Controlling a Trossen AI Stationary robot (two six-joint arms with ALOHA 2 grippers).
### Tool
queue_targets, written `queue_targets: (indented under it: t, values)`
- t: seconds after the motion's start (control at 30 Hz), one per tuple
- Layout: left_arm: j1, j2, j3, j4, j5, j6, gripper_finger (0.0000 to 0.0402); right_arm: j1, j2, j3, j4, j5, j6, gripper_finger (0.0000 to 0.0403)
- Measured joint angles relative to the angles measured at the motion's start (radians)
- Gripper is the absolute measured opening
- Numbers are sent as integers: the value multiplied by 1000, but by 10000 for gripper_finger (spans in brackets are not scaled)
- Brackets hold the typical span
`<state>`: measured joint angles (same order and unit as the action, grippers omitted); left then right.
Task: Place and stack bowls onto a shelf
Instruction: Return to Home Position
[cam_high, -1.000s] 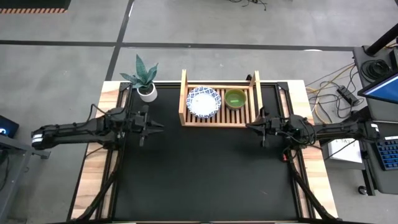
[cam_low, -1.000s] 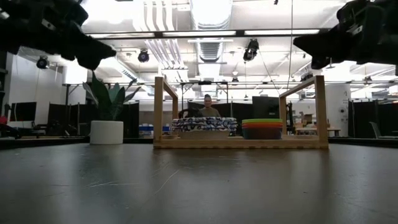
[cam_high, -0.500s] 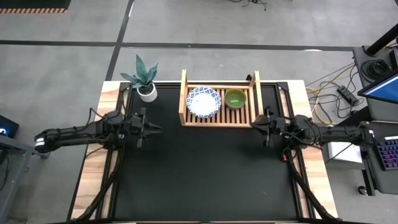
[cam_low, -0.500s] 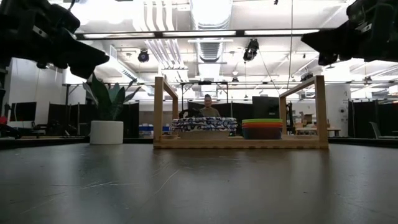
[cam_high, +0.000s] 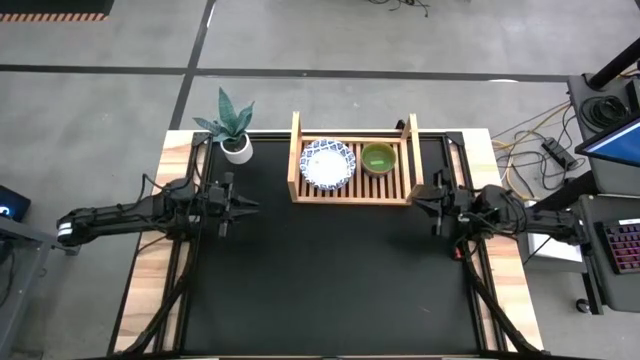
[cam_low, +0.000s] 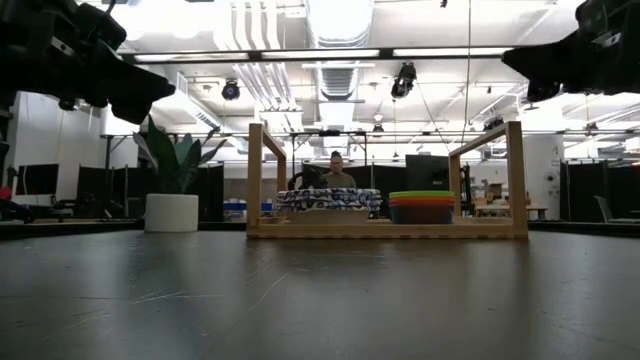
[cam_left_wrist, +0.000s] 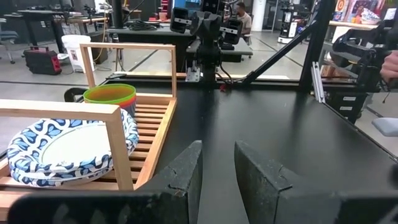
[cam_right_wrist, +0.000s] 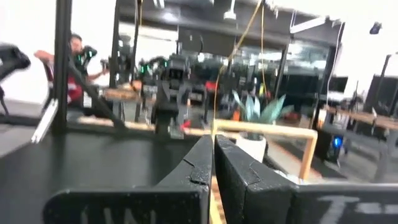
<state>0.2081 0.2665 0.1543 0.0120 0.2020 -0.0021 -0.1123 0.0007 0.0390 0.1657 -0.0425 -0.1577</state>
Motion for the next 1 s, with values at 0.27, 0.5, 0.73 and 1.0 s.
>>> queue_targets:
  t: [0.27, 0.5, 0.73, 1.0]
  values:
    - [1, 4, -1, -1, -1, -11, 76, -7, 10, -8, -75, 13, -21, 9]
    - [1, 7, -14, 1, -32, -19, 76, -11, 8, -27, -105, 27, -40, 9]
    - [1, 16, -17, -14, -393, -44, 76, -11, 15, -27, -121, 222, -50, 9]
    - [1, 37, -18, -19, -465, -42, 76, -11, 20, -27, -119, 252, -62, 9]
